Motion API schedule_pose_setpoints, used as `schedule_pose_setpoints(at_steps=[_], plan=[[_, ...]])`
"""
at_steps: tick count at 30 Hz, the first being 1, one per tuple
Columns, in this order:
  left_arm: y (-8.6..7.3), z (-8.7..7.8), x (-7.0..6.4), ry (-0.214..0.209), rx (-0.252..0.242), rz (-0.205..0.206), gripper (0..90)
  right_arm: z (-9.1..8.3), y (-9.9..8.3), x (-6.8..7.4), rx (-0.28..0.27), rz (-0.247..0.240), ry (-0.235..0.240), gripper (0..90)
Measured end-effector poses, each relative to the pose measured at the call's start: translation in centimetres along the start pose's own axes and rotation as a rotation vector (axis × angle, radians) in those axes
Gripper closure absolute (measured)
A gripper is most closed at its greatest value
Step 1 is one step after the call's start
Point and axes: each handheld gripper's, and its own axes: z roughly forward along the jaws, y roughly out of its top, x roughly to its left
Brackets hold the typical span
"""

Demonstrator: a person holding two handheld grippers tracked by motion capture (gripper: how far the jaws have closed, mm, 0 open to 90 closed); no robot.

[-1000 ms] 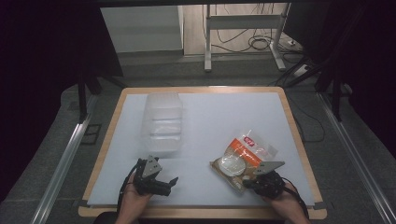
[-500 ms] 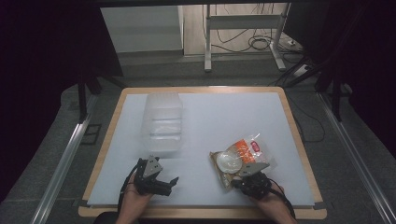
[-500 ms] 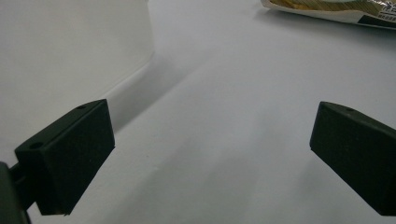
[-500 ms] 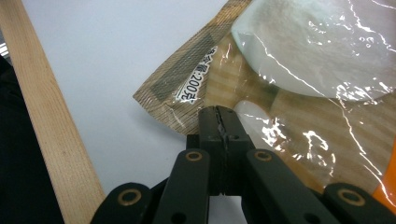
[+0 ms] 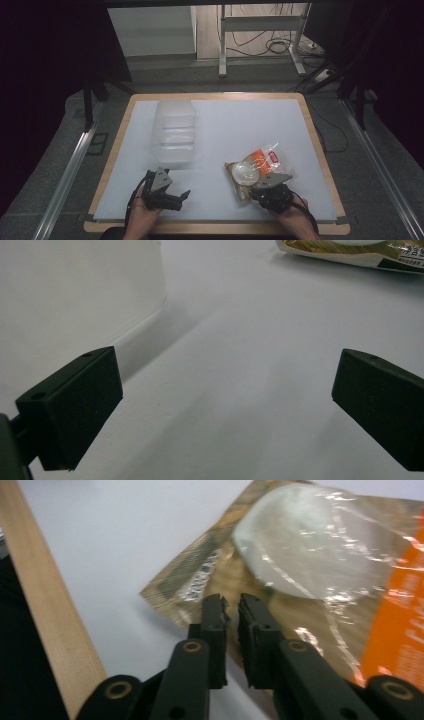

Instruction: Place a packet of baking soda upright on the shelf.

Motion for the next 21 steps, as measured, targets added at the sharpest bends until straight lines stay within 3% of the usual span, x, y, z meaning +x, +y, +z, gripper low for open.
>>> schedule_pose_setpoints(at_steps=[5,10,16,21], plan=[[0.0,0.0,0.0,0.004,0.0,-0.004,0.0,-0.7,0.1,-1.0,-0.013,0.049,-0.005,65.1],[0.0,0.0,0.1,0.007,-0.001,-0.006,0.0,-1.5,0.6,-2.2,-0.024,0.067,-0.034,53.8],[0.0,-0.1,0.1,0.011,-0.001,-0.007,0.0,-2.2,1.9,-4.1,-0.02,0.06,-0.124,38.4],[0.0,-0.1,0.1,0.012,-0.002,-0.01,0.0,-2.5,2.7,-5.7,-0.021,0.092,-0.155,30.6]])
